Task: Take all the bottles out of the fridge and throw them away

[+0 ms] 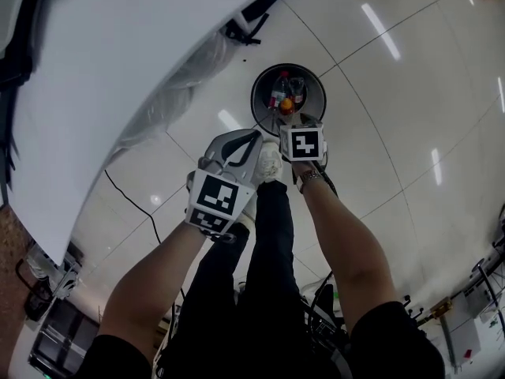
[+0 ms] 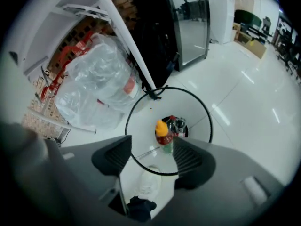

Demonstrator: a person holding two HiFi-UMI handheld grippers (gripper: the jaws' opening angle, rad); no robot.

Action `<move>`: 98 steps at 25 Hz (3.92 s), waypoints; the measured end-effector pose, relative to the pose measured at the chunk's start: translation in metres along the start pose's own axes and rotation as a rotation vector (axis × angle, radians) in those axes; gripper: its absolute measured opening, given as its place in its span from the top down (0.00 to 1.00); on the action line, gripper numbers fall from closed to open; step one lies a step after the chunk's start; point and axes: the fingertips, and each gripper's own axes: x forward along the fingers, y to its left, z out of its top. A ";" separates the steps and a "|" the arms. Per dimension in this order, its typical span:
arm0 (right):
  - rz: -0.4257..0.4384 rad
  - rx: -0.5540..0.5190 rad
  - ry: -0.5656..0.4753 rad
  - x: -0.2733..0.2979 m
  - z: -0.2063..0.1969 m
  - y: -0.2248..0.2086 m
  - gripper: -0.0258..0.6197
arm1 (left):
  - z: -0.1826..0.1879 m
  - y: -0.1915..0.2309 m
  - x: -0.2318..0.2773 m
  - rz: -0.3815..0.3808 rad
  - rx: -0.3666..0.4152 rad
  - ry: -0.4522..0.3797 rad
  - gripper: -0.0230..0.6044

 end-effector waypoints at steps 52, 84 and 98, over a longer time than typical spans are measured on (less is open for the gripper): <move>0.538 -0.867 -0.860 -0.598 0.085 0.507 0.67 | 0.109 -0.016 -0.599 0.726 -0.140 -0.698 0.96; 0.515 -0.933 -0.996 -0.643 0.085 0.573 0.96 | 0.130 -0.015 -0.678 0.744 -0.054 -0.817 0.96; 0.505 -0.928 -0.997 -0.643 0.086 0.573 0.96 | 0.131 -0.012 -0.676 0.733 -0.037 -0.807 0.96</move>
